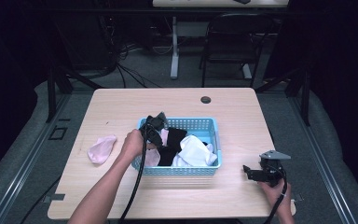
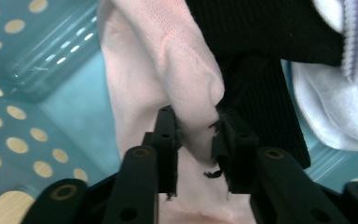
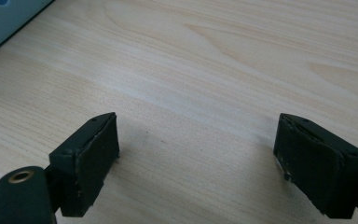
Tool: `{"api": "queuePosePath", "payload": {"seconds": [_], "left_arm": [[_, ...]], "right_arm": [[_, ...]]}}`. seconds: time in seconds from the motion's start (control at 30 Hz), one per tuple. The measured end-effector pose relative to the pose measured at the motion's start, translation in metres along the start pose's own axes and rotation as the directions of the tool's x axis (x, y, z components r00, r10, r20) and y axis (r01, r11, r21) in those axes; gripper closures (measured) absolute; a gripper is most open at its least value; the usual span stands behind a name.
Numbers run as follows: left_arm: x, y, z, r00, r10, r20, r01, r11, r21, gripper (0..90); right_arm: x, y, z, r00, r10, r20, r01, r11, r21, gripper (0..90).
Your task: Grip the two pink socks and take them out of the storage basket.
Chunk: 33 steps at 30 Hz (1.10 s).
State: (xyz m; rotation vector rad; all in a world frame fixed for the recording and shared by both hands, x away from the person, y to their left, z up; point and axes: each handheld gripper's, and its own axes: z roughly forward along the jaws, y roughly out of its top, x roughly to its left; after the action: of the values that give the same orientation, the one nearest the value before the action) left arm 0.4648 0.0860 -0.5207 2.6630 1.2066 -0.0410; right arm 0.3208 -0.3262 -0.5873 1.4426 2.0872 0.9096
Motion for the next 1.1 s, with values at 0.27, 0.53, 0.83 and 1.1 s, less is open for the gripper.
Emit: {"api": "queuePosePath", "payload": {"seconds": [0.27,0.53,0.83,1.1], "left_arm": [[-0.002,-0.001,-0.006,0.9998,0.017,0.004,-0.017,0.9998,0.006,85.1],[-0.001,-0.002,-0.029,0.9993,0.036,-0.004,-0.036,0.9993,-0.01,85.2],[-0.002,-0.003,-0.065,0.9978,0.063,-0.021,-0.064,0.9971,-0.041,85.1],[-0.004,-0.005,-0.092,0.9963,0.082,-0.025,-0.084,0.9945,-0.063,85.1]], "right_arm": [[0.0,0.0,0.0,1.0,0.0,0.001,0.0,1.0,0.0,13.4],[0.0,0.0,0.0,1.0,-0.001,-0.001,0.001,1.0,0.0,13.4],[0.0,0.0,0.0,1.0,0.0,0.0,0.0,1.0,0.0,13.4],[0.0,0.0,0.0,1.0,0.0,0.001,0.0,1.0,0.0,13.5]]}}
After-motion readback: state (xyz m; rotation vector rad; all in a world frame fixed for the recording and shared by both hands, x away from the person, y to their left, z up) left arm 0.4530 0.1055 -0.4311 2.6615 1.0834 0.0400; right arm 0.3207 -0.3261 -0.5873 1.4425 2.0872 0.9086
